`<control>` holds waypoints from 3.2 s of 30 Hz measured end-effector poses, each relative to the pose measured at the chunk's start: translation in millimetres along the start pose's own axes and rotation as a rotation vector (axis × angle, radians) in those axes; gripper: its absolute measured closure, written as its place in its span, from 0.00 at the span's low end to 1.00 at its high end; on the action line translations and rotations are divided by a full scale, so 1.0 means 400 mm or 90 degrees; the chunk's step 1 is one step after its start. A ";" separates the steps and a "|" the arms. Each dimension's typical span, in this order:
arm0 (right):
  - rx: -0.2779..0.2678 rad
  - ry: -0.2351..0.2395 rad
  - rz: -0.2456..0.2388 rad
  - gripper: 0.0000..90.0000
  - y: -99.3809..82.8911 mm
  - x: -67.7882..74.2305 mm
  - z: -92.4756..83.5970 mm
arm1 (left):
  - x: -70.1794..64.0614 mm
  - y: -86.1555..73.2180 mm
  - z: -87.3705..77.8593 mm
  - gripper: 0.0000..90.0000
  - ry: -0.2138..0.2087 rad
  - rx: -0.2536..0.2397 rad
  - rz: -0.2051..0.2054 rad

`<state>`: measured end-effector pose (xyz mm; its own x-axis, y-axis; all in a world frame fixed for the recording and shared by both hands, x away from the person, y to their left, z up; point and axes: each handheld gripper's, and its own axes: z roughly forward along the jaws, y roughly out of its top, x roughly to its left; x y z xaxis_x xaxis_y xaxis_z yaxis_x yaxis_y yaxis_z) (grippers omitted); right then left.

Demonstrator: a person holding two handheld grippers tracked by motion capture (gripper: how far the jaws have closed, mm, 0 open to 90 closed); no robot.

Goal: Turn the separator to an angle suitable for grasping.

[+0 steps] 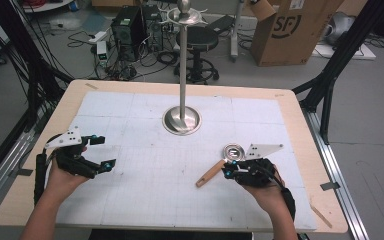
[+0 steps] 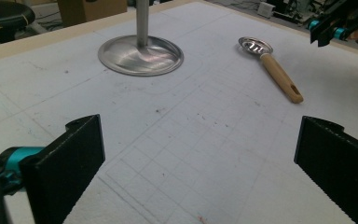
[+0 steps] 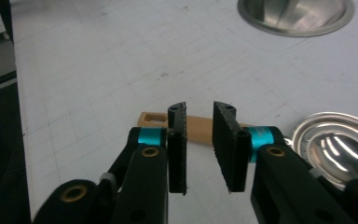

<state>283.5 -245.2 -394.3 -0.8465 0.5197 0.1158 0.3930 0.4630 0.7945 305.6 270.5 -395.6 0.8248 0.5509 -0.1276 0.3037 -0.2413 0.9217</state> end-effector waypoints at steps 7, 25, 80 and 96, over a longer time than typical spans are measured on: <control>0.039 0.026 -0.002 0.98 -0.003 0.009 0.024 | 0.001 0.000 0.000 0.02 0.001 0.001 0.001; 0.117 0.049 -0.015 0.99 -0.009 0.039 0.118 | 0.002 -0.001 0.004 0.02 0.000 0.001 -0.001; 0.123 -0.072 0.031 0.99 0.064 -0.006 0.257 | 0.016 -0.004 0.003 0.02 0.001 0.003 -0.012; 0.136 -0.110 0.027 0.99 0.105 -0.026 0.306 | 0.019 -0.003 0.000 0.02 0.003 -0.004 -0.019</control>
<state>352.9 -143.5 -435.1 -0.7611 0.6480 0.0290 0.5097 0.5699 0.6446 311.4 275.0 -397.8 0.8136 0.5608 -0.1532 0.3249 -0.2201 0.9198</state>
